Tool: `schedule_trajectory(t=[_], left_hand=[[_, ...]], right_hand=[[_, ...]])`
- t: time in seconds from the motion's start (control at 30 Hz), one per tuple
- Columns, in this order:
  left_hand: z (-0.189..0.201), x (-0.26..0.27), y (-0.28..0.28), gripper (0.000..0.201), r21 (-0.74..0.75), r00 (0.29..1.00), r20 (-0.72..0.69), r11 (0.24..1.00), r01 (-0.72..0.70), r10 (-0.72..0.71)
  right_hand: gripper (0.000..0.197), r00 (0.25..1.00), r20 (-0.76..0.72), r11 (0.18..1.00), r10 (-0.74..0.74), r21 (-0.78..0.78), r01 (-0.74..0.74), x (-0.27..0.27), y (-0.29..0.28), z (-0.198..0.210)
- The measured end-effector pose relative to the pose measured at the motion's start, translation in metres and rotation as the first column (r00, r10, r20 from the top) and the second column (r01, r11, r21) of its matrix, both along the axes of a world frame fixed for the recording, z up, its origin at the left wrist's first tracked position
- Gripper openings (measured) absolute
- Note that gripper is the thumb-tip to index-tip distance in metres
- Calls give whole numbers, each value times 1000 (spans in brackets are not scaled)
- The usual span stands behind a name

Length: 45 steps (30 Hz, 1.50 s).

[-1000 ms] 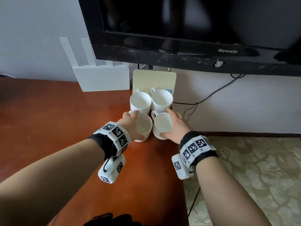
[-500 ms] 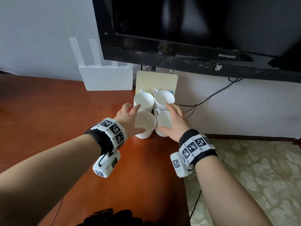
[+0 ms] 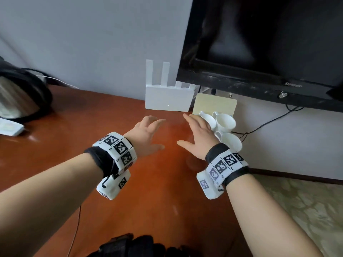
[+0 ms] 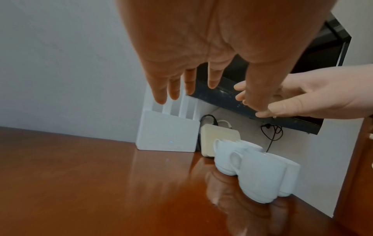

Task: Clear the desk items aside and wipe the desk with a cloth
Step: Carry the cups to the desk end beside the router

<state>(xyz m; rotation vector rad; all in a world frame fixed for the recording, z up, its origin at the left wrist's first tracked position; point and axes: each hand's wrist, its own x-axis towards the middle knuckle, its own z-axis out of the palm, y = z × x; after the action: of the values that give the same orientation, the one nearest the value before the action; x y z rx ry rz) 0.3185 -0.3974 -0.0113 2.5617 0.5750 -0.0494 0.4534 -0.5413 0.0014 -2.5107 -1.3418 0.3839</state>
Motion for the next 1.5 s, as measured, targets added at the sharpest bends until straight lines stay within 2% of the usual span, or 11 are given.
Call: schedule_trajectory(t=[0.13, 0.27, 0.43, 0.53, 0.67, 0.9, 1.1, 1.33, 1.5], left_hand=[[9, -65, 45, 82, 31, 999, 30, 999, -12, 11], [11, -139, 90, 82, 40, 996, 63, 997, -58, 55], [9, -231, 139, 79, 72, 992, 33, 990, -124, 122], [13, -275, 160, 79, 81, 987, 0, 984, -158, 158], [14, -322, 175, 79, 73, 967, 38, 964, -255, 253], [15, -397, 189, 78, 30, 908, -38, 909, -416, 417], [15, -445, 231, 77, 41, 851, -63, 854, -519, 521], [7, -473, 353, 72, 8, 824, -28, 824, -567, 567], [4, -489, 454, 72, 26, 839, -76, 842, -538, 538]], right_hand=[[77, 999, 36, 999, 19, 28, -20, -62, 48, 12], [72, 999, 7, 999, 43, 25, -43, -132, 102, 18], [55, 990, -8, 988, 140, 60, -140, -206, 155, 18], [51, 975, -38, 975, 220, 48, -218, -241, 179, 17], [50, 950, -3, 949, 314, 13, -314, -278, 211, 17], [51, 901, -52, 902, 431, 24, -431, -324, 241, 20], [56, 877, -60, 879, 476, -4, -477, -358, 282, 16], [57, 898, -82, 902, 432, 16, -432, -392, 388, 9], [59, 919, -91, 917, 385, -73, -391, -421, 479, 5]])
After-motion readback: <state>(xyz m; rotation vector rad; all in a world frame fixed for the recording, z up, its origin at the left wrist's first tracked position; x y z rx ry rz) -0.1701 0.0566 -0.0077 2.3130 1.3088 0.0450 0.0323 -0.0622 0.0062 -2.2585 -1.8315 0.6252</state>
